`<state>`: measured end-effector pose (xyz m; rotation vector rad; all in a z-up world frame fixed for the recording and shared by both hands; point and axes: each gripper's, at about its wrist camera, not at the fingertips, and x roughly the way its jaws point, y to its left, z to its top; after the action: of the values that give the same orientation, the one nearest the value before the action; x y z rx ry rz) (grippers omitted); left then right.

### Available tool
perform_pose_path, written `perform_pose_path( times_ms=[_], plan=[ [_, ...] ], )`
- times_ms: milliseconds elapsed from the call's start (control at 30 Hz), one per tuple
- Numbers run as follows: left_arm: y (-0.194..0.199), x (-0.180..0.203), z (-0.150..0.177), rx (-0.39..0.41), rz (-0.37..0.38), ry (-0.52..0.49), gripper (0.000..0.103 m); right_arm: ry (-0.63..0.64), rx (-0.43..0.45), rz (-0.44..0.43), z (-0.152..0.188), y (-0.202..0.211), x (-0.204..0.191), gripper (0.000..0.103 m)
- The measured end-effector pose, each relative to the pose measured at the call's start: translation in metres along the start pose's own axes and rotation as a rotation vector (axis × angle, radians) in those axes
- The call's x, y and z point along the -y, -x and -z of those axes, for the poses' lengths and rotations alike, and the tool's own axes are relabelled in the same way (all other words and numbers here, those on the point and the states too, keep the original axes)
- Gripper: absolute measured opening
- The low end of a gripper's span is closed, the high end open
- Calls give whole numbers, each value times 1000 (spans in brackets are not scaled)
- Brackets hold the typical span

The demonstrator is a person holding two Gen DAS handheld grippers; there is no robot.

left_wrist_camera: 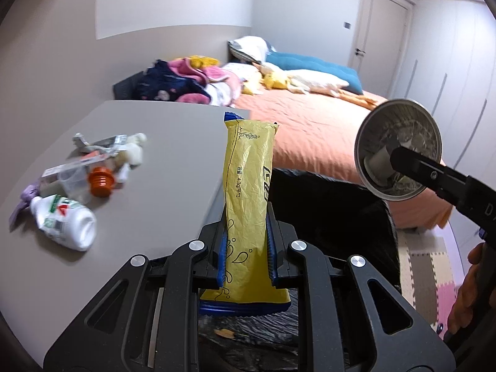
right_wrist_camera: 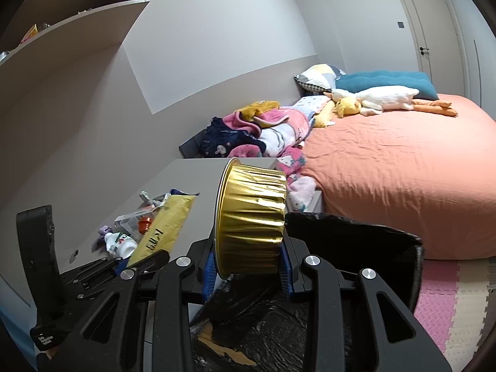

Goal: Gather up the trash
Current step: 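Carry both items over the black bin and open both tools to drop them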

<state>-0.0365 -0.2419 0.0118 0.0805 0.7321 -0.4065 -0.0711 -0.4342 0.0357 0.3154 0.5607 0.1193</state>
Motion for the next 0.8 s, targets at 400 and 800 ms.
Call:
perform_pose_path(
  times_ms=[400, 800],
  plan=[
    [-14, 30, 2, -27, 72, -30, 97, -34, 59, 125, 3, 30, 35, 82],
    [-2, 22, -1, 2, 25, -23, 97, -57, 107, 158, -1, 42, 47, 84]
  ],
)
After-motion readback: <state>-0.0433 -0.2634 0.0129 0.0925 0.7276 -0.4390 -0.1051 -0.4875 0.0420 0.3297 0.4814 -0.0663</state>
